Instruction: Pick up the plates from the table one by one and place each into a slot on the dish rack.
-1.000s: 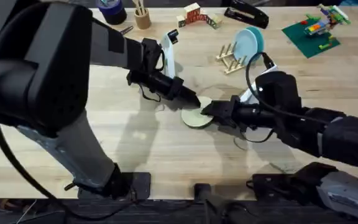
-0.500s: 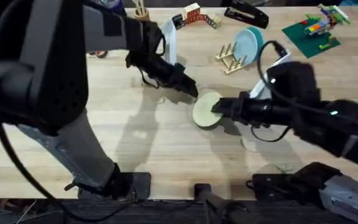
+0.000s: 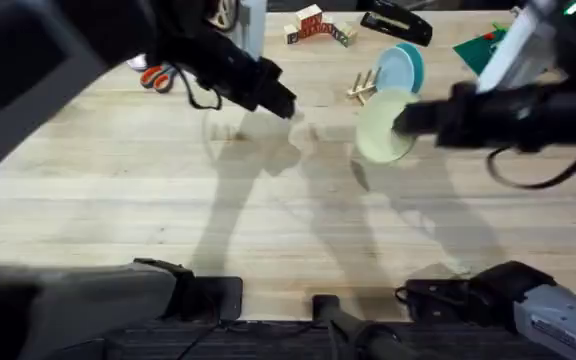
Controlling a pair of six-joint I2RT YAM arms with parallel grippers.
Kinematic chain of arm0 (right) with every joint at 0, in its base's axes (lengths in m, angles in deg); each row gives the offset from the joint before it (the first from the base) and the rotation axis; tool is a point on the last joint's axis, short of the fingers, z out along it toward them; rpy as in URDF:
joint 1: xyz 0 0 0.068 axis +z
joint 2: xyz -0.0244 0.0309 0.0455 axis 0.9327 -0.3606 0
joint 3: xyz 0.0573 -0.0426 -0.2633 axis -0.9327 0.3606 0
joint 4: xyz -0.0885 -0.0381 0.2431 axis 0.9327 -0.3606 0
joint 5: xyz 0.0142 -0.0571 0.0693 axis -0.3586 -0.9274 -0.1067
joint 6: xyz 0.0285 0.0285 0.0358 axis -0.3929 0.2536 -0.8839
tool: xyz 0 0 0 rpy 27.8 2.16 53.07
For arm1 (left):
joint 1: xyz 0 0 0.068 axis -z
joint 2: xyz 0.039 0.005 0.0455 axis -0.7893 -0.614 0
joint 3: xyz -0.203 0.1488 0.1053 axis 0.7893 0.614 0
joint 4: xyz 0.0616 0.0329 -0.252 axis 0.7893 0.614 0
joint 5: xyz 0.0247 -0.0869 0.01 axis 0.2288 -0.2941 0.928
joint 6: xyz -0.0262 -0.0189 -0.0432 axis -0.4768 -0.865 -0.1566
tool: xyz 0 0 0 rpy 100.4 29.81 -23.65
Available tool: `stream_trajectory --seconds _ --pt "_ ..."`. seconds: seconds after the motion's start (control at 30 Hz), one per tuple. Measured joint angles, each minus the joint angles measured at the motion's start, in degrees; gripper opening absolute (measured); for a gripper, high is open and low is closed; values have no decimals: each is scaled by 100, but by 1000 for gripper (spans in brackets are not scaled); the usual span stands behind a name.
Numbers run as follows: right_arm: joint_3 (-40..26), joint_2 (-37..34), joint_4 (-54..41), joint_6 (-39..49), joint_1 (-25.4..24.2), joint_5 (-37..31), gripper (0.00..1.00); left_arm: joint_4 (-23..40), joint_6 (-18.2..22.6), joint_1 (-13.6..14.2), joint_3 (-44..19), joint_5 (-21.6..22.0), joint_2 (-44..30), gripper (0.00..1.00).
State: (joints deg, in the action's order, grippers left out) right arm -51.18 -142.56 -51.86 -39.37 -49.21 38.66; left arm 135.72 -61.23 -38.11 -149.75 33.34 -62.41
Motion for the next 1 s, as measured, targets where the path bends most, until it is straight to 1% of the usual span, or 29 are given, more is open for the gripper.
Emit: stream_trajectory --seconds 0.1,0.17,0.27,0.4,0.53,0.57,0.6,0.63,0.67,0.73,0.77,0.8,0.83,1.0 --pt "-611 -180 -441 602 -330 -30 31 70 -166 46 0 597 526 40" --pt "-982 -352 -680 1000 -523 -62 31 139 -265 131 0 980 903 39" --pt "-1490 -669 -966 1543 -719 -102 31 324 -344 242 0 1382 1411 39" --pt "-2151 -1144 -1227 2188 -795 -224 31 615 -403 261 0 1656 1941 39" --pt "-2771 -1577 -1445 2754 -795 -443 31 871 -405 261 0 1777 2265 40" --pt "-2912 -1671 -1486 2879 -795 -499 31 923 -406 261 0 1800 2304 65" --pt "-3056 -1772 -1519 3010 -795 -575 31 969 -404 261 0 1815 2333 161" --pt "-3191 -1865 -1533 3143 -795 -652 31 1010 -412 261 0 1816 2347 278" --pt "-3329 -1962 -1549 3284 -795 -743 31 1039 -425 261 0 1825 2358 446" --pt "-3526 -2115 -1544 3536 -799 -883 31 1064 -427 261 0 1836 2360 739" --pt "-3627 -2198 -1548 3690 -808 -933 31 1064 -428 261 0 1836 2360 912" --pt "-3702 -2265 -1553 3818 -813 -971 31 1068 -447 261 0 1838 2360 970" --pt "-3786 -2344 -1549 3975 -823 -1015 31 1069 -450 261 0 1838 2360 987" --pt "-3921 -2555 -1318 4463 -957 -1099 31 1073 -451 261 0 1839 2360 994"
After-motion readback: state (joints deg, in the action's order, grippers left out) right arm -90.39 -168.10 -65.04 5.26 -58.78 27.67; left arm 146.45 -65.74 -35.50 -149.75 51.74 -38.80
